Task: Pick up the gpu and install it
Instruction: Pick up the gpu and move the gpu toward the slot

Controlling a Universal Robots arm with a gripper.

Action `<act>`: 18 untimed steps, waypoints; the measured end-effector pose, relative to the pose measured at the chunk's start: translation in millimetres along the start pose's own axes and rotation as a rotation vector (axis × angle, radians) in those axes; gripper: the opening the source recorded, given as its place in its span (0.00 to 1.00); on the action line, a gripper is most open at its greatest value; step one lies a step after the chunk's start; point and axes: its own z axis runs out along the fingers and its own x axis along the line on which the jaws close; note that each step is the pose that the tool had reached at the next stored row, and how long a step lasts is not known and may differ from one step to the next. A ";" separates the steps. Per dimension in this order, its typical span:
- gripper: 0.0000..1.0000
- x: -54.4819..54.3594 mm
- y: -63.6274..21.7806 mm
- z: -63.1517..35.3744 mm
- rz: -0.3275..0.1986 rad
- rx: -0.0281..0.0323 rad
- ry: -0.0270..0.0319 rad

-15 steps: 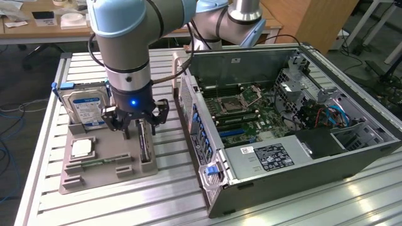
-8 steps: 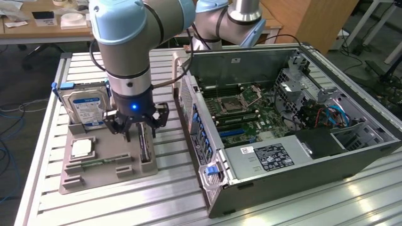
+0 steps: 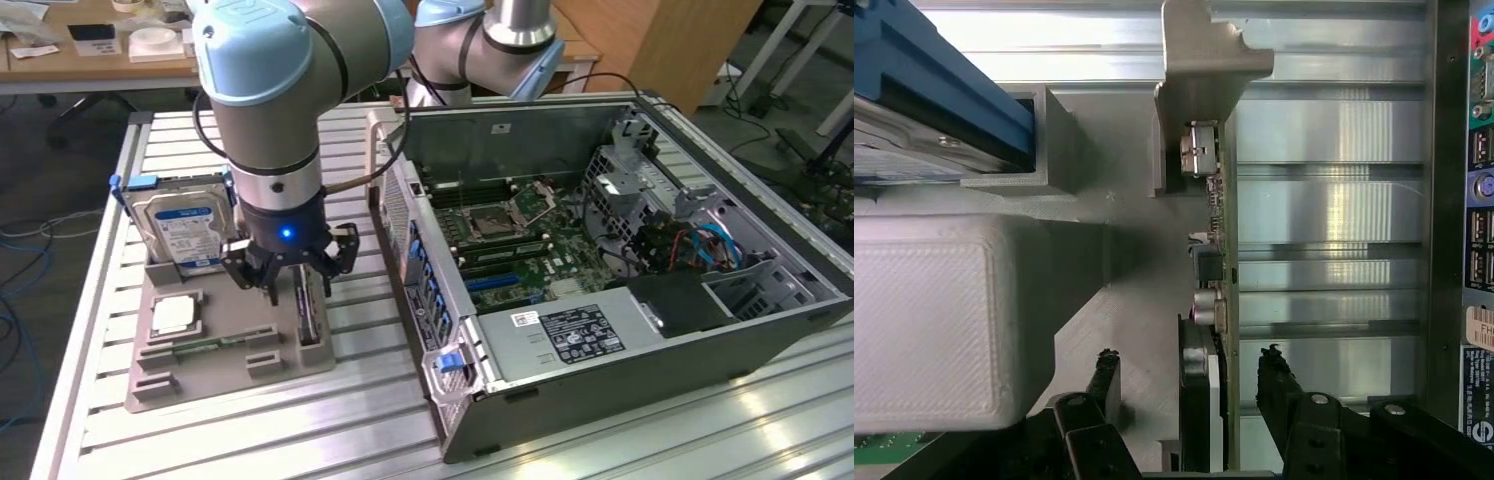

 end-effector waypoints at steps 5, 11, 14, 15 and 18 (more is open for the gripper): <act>0.59 -0.1 0.1 0.1 0.000 -0.0001 -0.0002; 0.40 -2.5 0.1 0.1 0.000 -0.0001 -0.0001; 0.40 -2.8 0.1 0.1 0.000 -0.0001 0.0000; 0.40 -2.9 0.1 0.1 0.000 0.0000 0.0000; 0.32 -3.1 0.1 0.1 0.000 0.0000 -0.0001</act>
